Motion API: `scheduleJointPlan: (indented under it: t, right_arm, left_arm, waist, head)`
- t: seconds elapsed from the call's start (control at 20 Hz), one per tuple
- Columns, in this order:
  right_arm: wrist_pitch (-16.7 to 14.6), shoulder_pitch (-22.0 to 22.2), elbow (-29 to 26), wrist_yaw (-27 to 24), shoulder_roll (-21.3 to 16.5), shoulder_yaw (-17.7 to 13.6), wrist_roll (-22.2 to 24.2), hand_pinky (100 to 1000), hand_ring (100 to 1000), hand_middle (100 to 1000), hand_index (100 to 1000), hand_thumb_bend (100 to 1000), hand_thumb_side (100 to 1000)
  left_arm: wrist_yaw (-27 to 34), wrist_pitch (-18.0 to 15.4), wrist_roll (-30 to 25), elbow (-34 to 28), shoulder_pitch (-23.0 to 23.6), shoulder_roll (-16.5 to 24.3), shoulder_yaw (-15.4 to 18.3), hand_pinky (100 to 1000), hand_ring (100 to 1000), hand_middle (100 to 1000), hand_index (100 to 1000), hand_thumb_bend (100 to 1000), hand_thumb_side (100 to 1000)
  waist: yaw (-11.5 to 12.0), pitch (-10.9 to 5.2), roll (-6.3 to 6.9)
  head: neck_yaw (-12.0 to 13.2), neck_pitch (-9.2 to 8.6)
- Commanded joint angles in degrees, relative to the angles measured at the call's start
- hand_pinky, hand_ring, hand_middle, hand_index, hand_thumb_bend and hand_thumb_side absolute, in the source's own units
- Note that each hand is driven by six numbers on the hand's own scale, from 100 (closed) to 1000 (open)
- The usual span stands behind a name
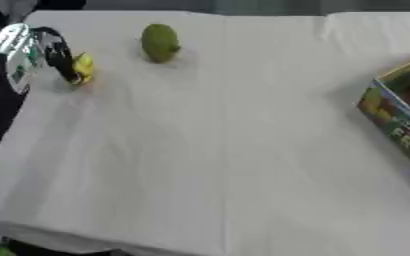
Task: Pick up the objects with one hand, pass them to the other hand, and then place them into the box on the other side of the table.
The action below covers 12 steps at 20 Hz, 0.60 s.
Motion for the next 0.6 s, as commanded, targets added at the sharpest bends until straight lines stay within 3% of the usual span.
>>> scheduleJointPlan:
  t: [0.05,0.15,0.2,0.35,0.6]
  right_arm:
    - [-0.1,0.1,-0.3,0.1,-1.2,-1.0,0.5,836,613,703,756,100,519]
    - [-0.1,0.1,-0.2,0.2,-1.0,-1.0,0.6,836,613,703,756,100,519]
    - [-0.1,0.2,-0.1,0.3,-0.9,-1.1,0.6,836,613,703,756,100,519]
    - [-0.1,0.3,0.0,0.4,-0.7,-1.1,0.8,836,612,703,756,100,518]
    - [-0.2,0.3,0.1,0.4,-0.4,-1.2,1.1,837,612,704,756,100,520]
  left_arm:
    - [-0.5,0.7,1.4,0.0,-0.6,1.0,0.7,781,766,715,701,174,206]
    - [-0.4,1.0,2.3,0.1,-0.7,1.0,0.8,771,756,700,683,121,252]
    - [-0.5,1.2,2.9,0.1,-0.7,1.0,0.8,768,754,699,683,141,246]
    - [-0.7,1.4,4.0,0.3,-0.6,0.9,0.7,767,753,703,694,295,216]
    - [-3.2,2.4,6.4,0.3,-0.7,0.7,0.6,716,702,624,594,200,150]
  waist:
    - [-0.1,0.22,-0.95]
    - [-0.1,0.35,-0.95]
    - [-0.1,0.42,-0.95]
    - [-0.1,0.56,-0.99]
    - [-0.2,0.74,-1.17]
  head:
    - [0.2,-0.94]
    - [0.2,-0.88]
    - [0.2,-0.81]
    - [0.3,-0.80]
    - [0.4,-1.26]
